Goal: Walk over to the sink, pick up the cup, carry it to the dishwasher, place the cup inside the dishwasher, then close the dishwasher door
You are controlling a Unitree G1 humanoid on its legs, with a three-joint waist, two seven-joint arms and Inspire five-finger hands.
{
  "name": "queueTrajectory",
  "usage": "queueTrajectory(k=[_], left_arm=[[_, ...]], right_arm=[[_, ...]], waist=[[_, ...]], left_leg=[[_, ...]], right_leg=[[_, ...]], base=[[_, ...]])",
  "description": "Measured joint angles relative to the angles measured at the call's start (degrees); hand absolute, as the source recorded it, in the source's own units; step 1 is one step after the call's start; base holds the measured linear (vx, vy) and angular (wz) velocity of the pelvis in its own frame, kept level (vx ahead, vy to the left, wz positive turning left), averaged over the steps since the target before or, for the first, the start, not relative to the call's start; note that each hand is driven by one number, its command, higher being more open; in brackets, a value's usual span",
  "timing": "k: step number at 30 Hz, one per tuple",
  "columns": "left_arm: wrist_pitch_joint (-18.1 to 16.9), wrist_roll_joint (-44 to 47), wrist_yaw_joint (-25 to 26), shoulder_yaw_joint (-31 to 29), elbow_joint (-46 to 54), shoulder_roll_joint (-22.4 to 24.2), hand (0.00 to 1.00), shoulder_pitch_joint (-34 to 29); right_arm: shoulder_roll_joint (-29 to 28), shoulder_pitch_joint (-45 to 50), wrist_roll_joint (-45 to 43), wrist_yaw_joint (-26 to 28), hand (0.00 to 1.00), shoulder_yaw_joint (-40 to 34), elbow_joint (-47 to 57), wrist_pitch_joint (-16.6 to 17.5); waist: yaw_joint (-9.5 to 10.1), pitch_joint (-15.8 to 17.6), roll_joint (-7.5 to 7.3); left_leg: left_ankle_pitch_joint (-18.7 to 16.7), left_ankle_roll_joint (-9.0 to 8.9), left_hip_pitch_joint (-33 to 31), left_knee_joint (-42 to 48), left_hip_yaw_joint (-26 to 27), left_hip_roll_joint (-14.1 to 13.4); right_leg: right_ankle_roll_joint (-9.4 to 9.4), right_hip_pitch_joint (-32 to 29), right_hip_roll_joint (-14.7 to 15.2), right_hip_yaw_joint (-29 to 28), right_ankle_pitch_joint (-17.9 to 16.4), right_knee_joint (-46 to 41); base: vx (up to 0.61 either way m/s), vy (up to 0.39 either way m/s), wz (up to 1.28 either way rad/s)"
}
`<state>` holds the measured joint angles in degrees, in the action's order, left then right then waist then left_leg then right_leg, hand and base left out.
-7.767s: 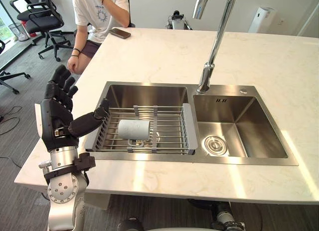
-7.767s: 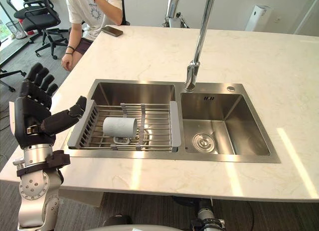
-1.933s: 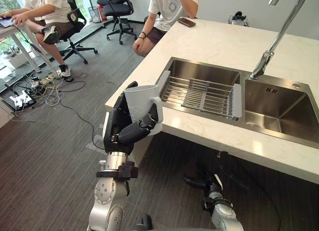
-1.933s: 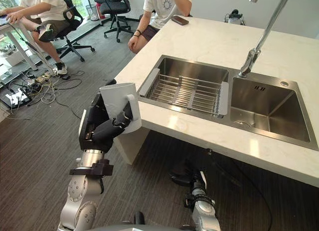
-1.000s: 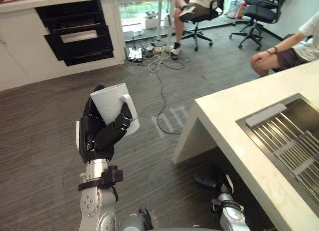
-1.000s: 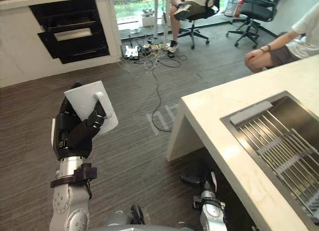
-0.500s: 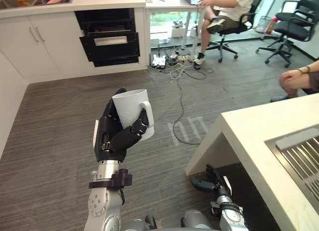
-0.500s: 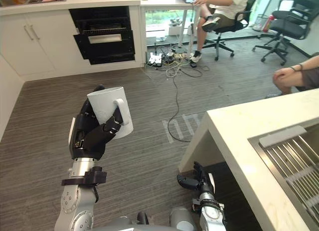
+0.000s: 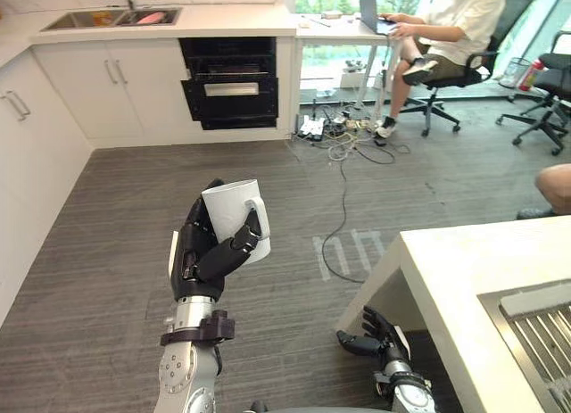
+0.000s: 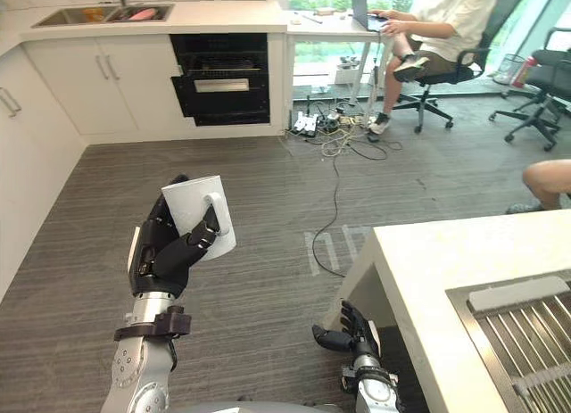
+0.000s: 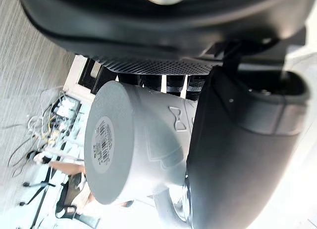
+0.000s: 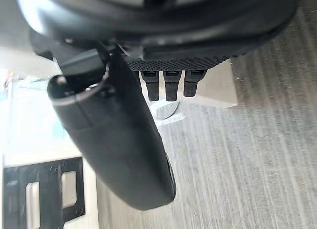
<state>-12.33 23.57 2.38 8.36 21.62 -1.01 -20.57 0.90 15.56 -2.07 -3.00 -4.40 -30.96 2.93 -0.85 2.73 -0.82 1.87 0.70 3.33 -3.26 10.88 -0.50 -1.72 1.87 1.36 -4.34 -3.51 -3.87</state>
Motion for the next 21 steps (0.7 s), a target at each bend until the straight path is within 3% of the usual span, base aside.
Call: queueTrajectory(k=[7,9,11,14,18,19,21], left_arm=[[1.6,-0.6,1.9,0.9,-2.6,0.0,0.30,2.4],[1.9,-1.1,2.7,0.9,-2.6,-0.2,0.30,2.4],[1.9,-1.2,2.7,0.1,-2.5,0.0,0.30,2.2],[1.9,-1.1,4.1,-3.7,-1.8,0.2,0.30,2.1],[1.9,-0.9,5.3,-8.3,-1.8,1.4,0.30,2.0],[1.9,-0.6,5.3,-8.5,-1.8,1.3,0.30,1.8],[1.9,0.1,5.2,-8.9,-1.8,1.2,0.30,1.5]], right_arm=[[-0.7,2.0,-0.6,-2.1,0.90,-2.8,0.0,-0.2],[-0.8,1.8,-1.0,-2.8,0.90,-3.5,0.0,-0.2],[-0.6,1.0,-1.2,-3.3,0.90,-3.9,-0.4,-0.2],[-0.4,-2.1,-1.2,-3.7,0.90,-4.0,-1.0,-0.1],[1.5,-6.6,-1.2,-4.0,0.90,-4.1,-4.7,-0.2],[1.5,-6.9,-1.2,-4.0,0.90,-4.2,-4.8,-0.4],[1.4,-7.7,-1.2,-4.0,0.90,-4.3,-4.4,-0.4]], waist=[[-0.15,0.0,-0.09],[-0.22,0.2,-0.21],[0.18,0.6,-0.26],[0.21,3.3,-0.22],[1.64,5.3,0.78],[2.23,5.4,0.61],[2.23,5.7,0.07]], left_leg=[[-1.8,-0.80,-0.2,1.5,-0.6,-0.7],[-2.0,-0.93,-0.8,2.5,3.5,-2.0],[-1.1,-1.54,-2.7,4.0,1.1,-1.8],[-1.8,-0.64,-7.4,8.4,-3.6,-1.1],[-4.3,0.10,-14.1,17.9,8.8,-7.5],[-4.7,0.37,-14.1,18.1,8.8,-7.3],[-8.1,1.55,-15.2,21.5,8.3,-5.5]], right_leg=[[0.19,1.6,0.1,2.7,0.0,0.1],[0.17,2.2,0.7,5.2,-0.1,0.1],[0.02,2.5,1.3,8.3,-0.5,0.0],[-0.05,2.3,2.1,14.3,-1.3,-0.8],[-0.75,1.6,2.9,21.5,-2.0,-0.9],[-1.06,1.5,3.3,21.5,-2.3,-1.2],[-2.84,0.4,6.2,22.4,-6.7,-6.2]], base=[[-0.02,-0.039,0.11],[-0.04,-0.028,0.65],[-0.05,-0.019,0.95],[-0.08,-0.009,1.12],[-0.03,0.043,0.89],[0.05,0.173,0.40],[0.06,0.169,0.25]])
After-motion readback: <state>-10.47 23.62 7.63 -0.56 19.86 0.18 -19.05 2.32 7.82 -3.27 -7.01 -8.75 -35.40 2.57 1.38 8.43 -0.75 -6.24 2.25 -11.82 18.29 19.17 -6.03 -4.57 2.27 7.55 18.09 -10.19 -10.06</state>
